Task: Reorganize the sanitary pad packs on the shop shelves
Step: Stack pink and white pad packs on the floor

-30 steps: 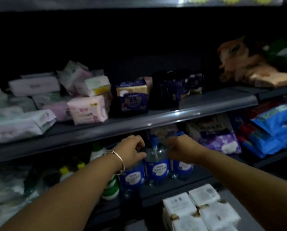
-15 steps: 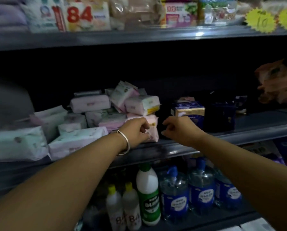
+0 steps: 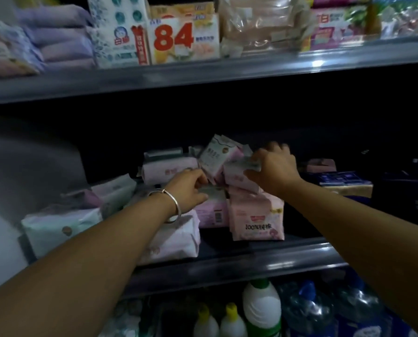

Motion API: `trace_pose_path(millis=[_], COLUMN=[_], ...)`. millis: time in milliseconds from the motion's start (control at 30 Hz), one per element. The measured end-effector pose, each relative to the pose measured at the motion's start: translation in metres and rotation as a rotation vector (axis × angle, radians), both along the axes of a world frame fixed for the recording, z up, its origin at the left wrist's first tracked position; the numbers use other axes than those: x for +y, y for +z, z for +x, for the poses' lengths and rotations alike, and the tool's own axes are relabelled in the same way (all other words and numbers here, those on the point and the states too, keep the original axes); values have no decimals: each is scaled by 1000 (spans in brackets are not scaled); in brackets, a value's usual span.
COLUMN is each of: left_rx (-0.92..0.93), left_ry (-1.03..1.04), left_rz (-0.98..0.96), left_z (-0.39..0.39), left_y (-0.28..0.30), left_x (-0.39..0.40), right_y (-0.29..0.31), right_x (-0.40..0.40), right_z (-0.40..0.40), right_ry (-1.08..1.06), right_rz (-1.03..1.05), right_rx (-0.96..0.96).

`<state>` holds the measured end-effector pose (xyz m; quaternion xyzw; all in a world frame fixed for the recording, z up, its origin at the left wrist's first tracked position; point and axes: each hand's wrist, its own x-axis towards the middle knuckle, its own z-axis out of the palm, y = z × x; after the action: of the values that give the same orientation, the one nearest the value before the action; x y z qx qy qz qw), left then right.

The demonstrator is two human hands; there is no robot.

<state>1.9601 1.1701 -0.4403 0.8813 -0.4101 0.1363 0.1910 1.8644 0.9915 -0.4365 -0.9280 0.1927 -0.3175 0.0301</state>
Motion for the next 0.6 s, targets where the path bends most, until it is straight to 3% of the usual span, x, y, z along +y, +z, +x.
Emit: trace_pose_path(millis=[200,600], left_rx=[-60,-117], left_ry=[35,158], left_rz=[-18,38], left_z=[39,90], left_y=[6,8], left_x=[-19,-90], right_y=[10,5], right_x=[-20,-56], right_z=[36,71], right_ry=[-132,-28], right_rz=[502,907], right_rx=[46,-53])
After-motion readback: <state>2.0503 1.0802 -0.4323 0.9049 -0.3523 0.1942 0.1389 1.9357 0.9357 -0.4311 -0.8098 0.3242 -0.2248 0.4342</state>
